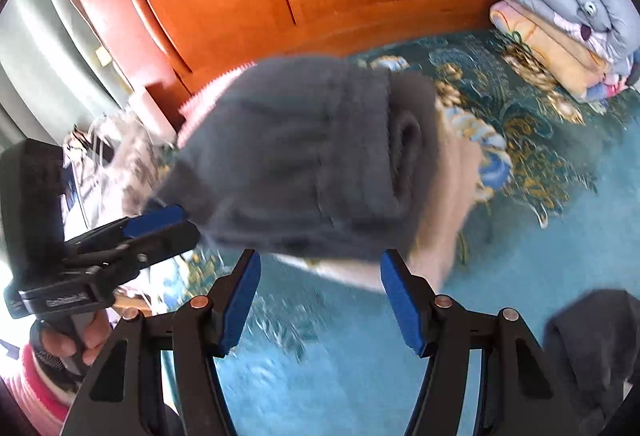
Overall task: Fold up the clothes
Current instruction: 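Lower the folded sweatpants onto the pink fleece pile with both grippers, then open both grippers and withdraw them from the stacked sweatpants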
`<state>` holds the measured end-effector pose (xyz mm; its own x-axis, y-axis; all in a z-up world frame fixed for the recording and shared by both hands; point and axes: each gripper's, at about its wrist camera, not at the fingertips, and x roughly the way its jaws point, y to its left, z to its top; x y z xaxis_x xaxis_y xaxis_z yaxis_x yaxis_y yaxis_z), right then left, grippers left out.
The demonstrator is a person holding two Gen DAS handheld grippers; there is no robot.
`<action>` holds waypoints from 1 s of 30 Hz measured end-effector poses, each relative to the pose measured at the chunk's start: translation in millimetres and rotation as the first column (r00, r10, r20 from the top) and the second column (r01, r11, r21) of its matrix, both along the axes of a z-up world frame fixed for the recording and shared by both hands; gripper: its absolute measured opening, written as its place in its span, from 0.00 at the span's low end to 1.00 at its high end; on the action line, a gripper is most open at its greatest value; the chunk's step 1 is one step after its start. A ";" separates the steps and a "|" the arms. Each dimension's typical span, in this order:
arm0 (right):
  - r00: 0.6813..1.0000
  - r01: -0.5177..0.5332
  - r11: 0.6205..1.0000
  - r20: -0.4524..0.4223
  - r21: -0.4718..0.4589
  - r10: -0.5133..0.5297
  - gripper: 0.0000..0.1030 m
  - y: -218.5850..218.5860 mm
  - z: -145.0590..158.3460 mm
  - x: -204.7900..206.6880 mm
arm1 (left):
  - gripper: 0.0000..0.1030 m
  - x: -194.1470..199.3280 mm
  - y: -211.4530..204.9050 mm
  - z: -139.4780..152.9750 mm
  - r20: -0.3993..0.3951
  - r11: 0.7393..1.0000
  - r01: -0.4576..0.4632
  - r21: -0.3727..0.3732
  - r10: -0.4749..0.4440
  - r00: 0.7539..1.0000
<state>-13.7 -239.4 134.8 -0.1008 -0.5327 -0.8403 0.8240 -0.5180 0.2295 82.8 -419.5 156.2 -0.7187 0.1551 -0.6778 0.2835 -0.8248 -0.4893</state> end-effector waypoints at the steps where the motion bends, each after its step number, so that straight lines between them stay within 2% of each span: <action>1: 1.000 -0.002 1.000 -0.003 0.008 0.002 0.63 1.4 -2.7 1.2 | 0.72 2.9 3.9 -4.1 0.000 1.000 -0.014 0.008 0.014 1.000; 3: 1.000 -0.007 1.000 -0.009 0.024 0.007 0.71 4.1 -8.0 3.5 | 0.74 8.0 10.1 -14.0 -0.001 0.999 -0.040 0.032 0.040 0.999; 11: 0.999 -0.024 0.997 -0.032 0.072 0.027 0.75 8.9 -26.6 9.5 | 0.88 6.6 15.7 -53.1 0.030 0.987 -0.113 0.113 0.111 0.993; 13: 0.999 -0.020 0.997 -0.042 0.077 0.024 0.83 6.5 -30.4 7.1 | 0.91 6.7 14.8 -60.4 0.033 0.983 -0.129 0.129 0.126 0.992; 14: 0.999 -0.015 0.997 -0.043 0.077 0.019 0.91 5.6 -32.4 5.4 | 0.95 6.2 14.1 -64.9 0.038 0.982 -0.134 0.130 0.130 0.991; 16: 0.999 -0.003 0.997 -0.041 0.076 0.006 0.92 4.0 -36.2 1.4 | 0.99 5.3 12.8 -73.8 0.050 0.981 -0.144 0.132 0.138 0.989; 21: 0.999 0.002 0.994 -0.043 0.108 0.003 0.92 -1.3 -47.6 -4.7 | 1.00 1.4 8.4 -95.3 0.097 0.973 -0.169 0.155 0.155 0.983; 24: 0.998 0.003 0.993 -0.058 0.120 0.004 0.93 -2.6 -51.0 -5.6 | 1.00 -2.1 7.4 -96.6 0.082 0.973 -0.171 0.154 0.160 0.984; 30: 0.996 0.003 0.990 -0.091 0.144 0.011 1.00 -5.9 -54.1 -6.1 | 1.00 -11.4 11.4 -95.5 0.053 0.981 -0.167 0.095 0.163 0.985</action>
